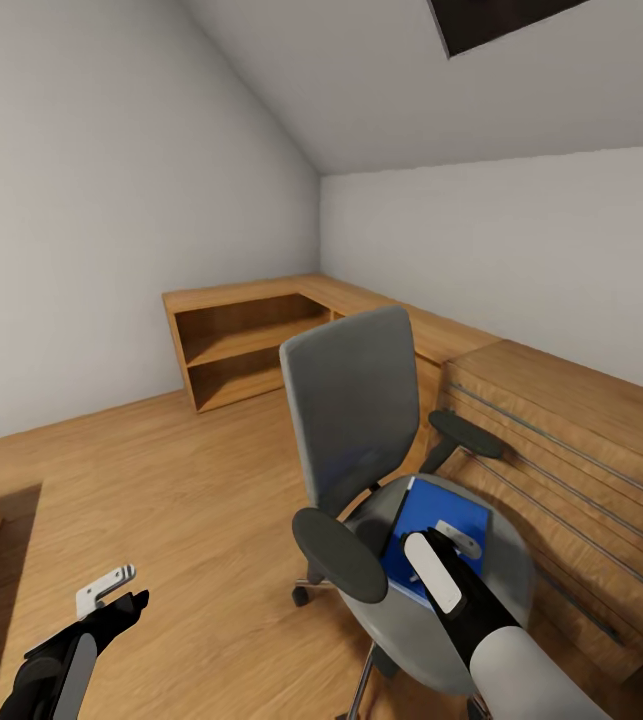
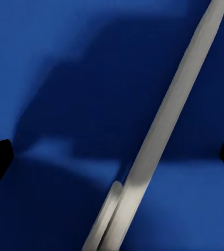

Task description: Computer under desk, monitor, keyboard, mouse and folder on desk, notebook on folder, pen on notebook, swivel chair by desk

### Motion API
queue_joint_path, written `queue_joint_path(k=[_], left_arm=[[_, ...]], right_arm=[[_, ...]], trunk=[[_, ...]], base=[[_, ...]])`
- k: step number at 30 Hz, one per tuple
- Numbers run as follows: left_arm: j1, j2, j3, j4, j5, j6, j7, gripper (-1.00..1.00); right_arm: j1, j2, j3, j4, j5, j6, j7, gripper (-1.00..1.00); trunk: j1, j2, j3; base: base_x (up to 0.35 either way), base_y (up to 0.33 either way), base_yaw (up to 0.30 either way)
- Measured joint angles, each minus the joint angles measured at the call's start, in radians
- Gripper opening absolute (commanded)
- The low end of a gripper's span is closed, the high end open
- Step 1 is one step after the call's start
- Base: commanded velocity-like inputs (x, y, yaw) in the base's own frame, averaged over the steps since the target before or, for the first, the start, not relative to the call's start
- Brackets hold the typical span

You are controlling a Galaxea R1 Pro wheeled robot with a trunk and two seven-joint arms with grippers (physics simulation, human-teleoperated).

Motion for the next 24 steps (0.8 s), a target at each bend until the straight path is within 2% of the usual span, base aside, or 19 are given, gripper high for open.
queue_joint_path(k=[7,8,24], left_arm=[[0.0,0.0,0.0,0.0,0.0,0.0,0.0,1.0],[0.0,0.0,0.0,0.0,0.0,0.0,0.0,1.0],[0.0,0.0,0.0,0.0,0.0,0.001,0.0,1.0]], right_arm=[[0.0,0.0,0.0,0.0,0.0,0.0,0.0,1.0],[0.0,0.0,0.0,0.0,0.0,0.0,0.0,-1.0],[0.0,0.0,0.001,0.0,-0.001,-0.003,0.0,-1.0]], trunk=[[0.0,0.0,0.0],[0.0,0.0,0.0],[0.0,0.0,0.0]], base=[[0.0,0.0,0.0],[0.0,0.0,0.0],[0.0,0.0,0.0]])
